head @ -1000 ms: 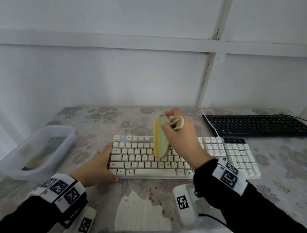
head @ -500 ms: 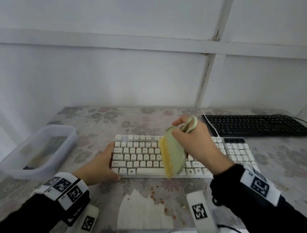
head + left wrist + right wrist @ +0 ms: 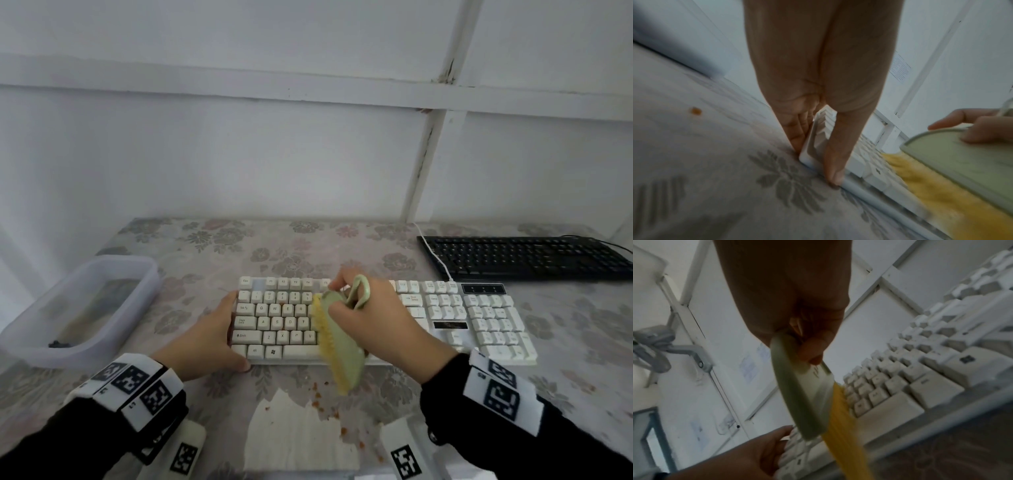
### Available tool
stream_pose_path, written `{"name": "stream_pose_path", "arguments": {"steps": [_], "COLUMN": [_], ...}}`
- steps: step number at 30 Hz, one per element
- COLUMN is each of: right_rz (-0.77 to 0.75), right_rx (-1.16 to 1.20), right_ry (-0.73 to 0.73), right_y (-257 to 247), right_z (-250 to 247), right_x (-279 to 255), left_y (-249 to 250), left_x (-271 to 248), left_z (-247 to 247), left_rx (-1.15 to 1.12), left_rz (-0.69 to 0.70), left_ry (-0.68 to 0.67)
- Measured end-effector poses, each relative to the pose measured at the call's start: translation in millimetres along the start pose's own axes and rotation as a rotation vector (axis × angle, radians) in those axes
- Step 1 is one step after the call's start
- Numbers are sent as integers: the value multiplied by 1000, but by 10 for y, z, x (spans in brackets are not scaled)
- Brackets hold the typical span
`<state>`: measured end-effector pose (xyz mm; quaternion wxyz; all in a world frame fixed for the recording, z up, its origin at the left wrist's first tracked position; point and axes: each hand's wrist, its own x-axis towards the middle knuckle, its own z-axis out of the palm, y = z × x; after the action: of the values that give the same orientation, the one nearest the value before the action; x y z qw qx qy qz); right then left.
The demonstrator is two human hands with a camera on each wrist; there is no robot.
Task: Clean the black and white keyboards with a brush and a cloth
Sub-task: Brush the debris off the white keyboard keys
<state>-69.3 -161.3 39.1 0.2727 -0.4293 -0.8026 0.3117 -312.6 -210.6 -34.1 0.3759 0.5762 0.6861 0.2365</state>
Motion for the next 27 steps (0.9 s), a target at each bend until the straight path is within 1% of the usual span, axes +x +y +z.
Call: {"name": "stream_pose_path", "arguments": {"steps": [3, 5, 7, 11, 15, 23, 27], "right_rz": [42, 51, 50, 65, 33, -22, -35], "right_rx": [-10, -5, 39, 140, 177, 165, 162], "right_ry": [-75, -70, -21, 141, 261, 338, 332], "right_y": [-60, -118, -162, -200, -185, -96, -135], "right_z": [-135, -264, -381, -482, -388, -121, -73], "right_x": [-64, -77, -54, 72, 182, 338, 413], "left_y": [2, 4, 3, 15, 18, 27, 17], "left_x": [-1, -1, -1, -11, -16, -21, -13], "left_z": [1, 0, -1, 2, 5, 9, 4], "left_rx": [3, 6, 18, 22, 13, -9, -8], "left_rz": [1, 1, -1, 4, 1, 6, 6], "left_ry": [2, -4, -4, -2, -5, -1, 0]}}
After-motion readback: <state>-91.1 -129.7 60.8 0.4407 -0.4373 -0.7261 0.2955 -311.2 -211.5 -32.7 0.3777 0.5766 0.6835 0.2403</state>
